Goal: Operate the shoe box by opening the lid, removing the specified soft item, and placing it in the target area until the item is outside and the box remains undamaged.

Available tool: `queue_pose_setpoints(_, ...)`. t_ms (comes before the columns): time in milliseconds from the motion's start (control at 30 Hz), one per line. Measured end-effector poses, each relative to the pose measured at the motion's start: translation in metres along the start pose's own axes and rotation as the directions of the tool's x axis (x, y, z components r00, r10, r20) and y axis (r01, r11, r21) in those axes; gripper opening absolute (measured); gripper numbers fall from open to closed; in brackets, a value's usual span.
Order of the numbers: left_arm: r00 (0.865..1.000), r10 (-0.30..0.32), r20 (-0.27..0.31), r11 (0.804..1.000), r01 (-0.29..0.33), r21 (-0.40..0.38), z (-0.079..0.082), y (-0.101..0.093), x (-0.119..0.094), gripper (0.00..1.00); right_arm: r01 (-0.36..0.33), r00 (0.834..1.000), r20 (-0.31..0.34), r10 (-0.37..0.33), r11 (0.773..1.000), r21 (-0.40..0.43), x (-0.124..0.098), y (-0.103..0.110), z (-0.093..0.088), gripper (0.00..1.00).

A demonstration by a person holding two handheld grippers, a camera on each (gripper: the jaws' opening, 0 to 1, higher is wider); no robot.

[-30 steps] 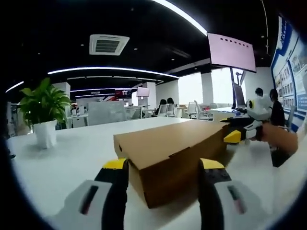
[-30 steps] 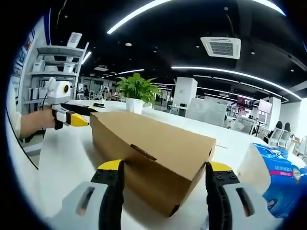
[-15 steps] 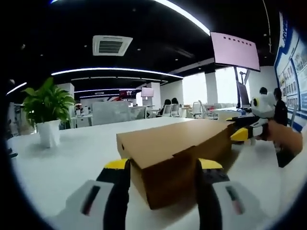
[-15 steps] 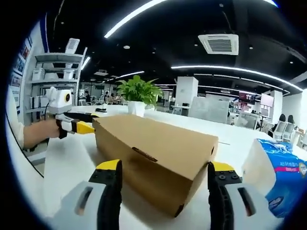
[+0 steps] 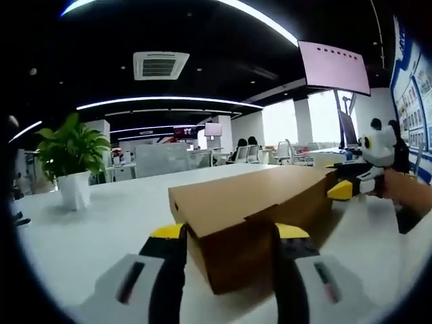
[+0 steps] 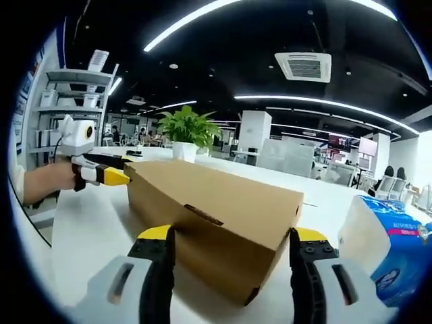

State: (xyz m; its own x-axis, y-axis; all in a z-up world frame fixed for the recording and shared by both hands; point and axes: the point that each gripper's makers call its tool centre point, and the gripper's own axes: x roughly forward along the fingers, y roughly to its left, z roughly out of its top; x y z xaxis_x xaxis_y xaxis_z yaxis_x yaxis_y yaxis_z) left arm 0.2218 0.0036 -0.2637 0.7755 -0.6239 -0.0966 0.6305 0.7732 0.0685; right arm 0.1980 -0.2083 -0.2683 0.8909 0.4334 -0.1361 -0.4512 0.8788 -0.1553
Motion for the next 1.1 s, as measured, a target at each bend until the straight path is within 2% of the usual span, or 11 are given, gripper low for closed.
queue_pose_setpoints(900, 1.0, 0.014, 0.018, 1.0, -0.013, -0.015, 0.001, -0.024, -0.017, 0.51, -0.013, 1.0, -0.009, 0.014, 1.0, 0.004, -0.027, 0.004, -0.005, 0.7)
queue_pose_setpoints(1100, 1.0, 0.011, 0.015, 1.0, -0.011, 0.01, 0.0, -0.03, -0.021, 0.51, -0.018, 1.0, -0.005, 0.018, 1.0, 0.0, -0.032, 0.004, -0.005, 0.7)
